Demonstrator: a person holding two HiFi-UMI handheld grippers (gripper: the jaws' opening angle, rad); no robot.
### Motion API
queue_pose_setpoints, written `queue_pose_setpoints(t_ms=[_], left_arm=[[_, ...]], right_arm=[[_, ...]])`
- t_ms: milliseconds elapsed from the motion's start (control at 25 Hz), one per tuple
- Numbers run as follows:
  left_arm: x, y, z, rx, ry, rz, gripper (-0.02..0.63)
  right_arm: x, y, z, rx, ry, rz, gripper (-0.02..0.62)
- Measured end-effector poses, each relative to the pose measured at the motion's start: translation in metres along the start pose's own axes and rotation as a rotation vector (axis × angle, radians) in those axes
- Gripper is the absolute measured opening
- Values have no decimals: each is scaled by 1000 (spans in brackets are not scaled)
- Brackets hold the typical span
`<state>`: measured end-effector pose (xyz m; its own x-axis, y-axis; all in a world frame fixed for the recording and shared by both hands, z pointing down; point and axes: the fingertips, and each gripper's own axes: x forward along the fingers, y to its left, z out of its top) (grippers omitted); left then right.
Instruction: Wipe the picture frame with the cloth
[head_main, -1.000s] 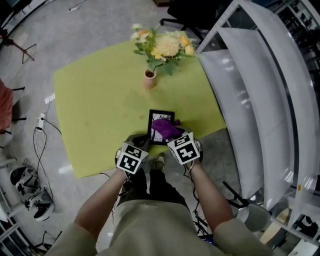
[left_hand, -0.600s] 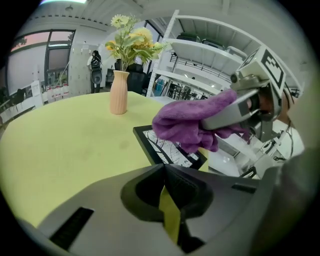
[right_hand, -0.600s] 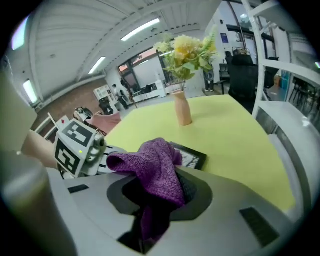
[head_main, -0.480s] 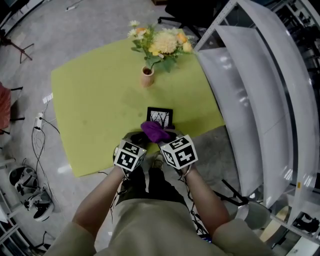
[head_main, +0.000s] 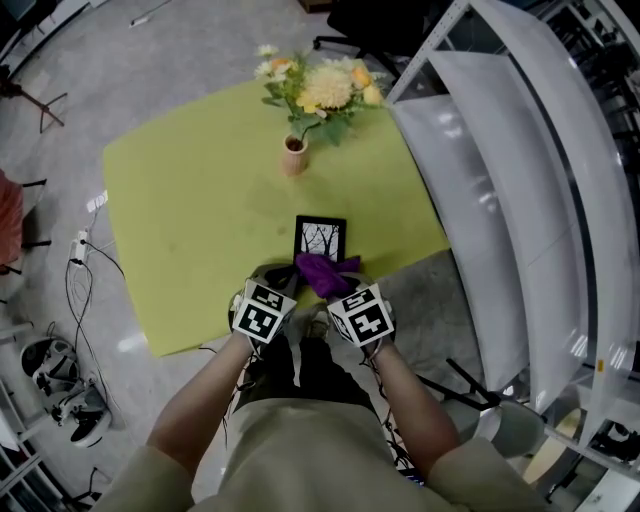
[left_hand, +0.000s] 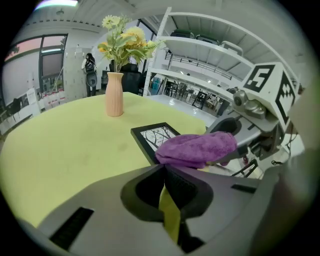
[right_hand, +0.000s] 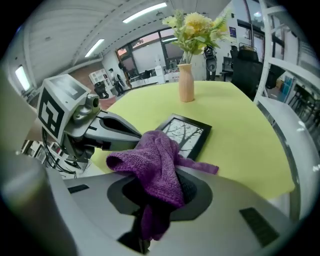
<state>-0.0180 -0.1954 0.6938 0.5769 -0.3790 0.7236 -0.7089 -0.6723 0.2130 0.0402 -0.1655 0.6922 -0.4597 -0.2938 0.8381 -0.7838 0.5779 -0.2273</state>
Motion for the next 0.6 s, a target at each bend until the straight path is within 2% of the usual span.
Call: queue_pose_setpoints(t_ms=[120,240,440,600], left_arm=[[1,1,2,53,-23,36,11],[2,1,0,62,-5,50,11],[-9,9,-2,70,23,92,9],[-41,21,18,52,-41,129,8]], right_arm=[[-16,-19,-16,62,5,-38,94],[-35,-37,-27,97,-14,-96,92],[-88,-63,-6,115,-182,-175,92],[-141,-77,30,139,-335,-222,92]])
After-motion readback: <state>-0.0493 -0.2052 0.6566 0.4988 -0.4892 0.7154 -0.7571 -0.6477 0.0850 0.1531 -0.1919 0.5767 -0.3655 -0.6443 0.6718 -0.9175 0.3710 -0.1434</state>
